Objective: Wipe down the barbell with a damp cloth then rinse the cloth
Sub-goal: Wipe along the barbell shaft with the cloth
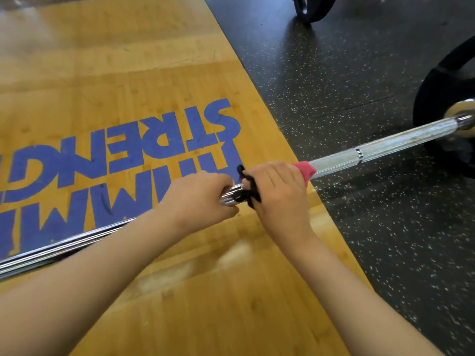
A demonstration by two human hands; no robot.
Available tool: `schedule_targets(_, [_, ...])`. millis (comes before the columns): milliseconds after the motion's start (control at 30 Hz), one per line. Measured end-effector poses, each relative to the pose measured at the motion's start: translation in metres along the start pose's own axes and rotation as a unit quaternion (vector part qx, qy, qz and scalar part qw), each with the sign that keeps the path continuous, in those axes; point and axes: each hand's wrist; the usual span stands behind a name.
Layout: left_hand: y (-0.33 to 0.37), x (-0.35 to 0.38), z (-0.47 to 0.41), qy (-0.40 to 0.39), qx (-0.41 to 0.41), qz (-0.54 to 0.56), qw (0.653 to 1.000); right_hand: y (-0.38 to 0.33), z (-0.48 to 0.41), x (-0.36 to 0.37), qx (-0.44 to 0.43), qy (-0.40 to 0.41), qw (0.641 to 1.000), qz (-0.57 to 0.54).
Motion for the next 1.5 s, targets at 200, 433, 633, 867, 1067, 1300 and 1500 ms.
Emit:
schedule_targets(200, [0.002, 0.028, 0.012, 0.188, 0.04, -0.168, 0.967, 0.072, -0.005, -0.025, 0.123, -0.025, 0.991, 0.05])
schedule_targets(433, [-0.003, 0.012, -0.008, -0.003, 0.022, -0.034, 0.999, 0.022, -0.006, -0.003, 0.143, 0.0, 0.99, -0.013])
schedule_targets(633, [-0.003, -0.027, -0.026, -0.344, -0.044, 0.268, 0.899, -0.036, 0.002, 0.013, 0.054, 0.002, 0.995, -0.08])
schedule_targets(867, [0.002, 0.004, 0.002, 0.047, -0.003, -0.035, 0.998, 0.012, -0.002, 0.0, -0.003, 0.006, 1.0, -0.005])
schedule_targets(1067, [0.004, 0.029, 0.012, 0.2, 0.0, -0.182, 0.963, 0.088, -0.01, -0.027, 0.105, -0.036, 0.991, 0.075])
schedule_targets(1300, [-0.005, 0.007, -0.016, -0.085, -0.012, 0.03, 0.996, 0.029, -0.004, -0.004, 0.115, -0.009, 0.993, -0.007])
schedule_targets(1500, [-0.01, -0.019, -0.03, -0.334, -0.052, 0.284, 0.897, -0.032, 0.003, 0.013, 0.048, 0.008, 0.997, -0.053])
Point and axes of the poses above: each hand's wrist, its own z-axis away from the middle knuckle, its own x-axis out of the palm, y = z × x, and after that the axes turned 9 degrees about y, right-handed
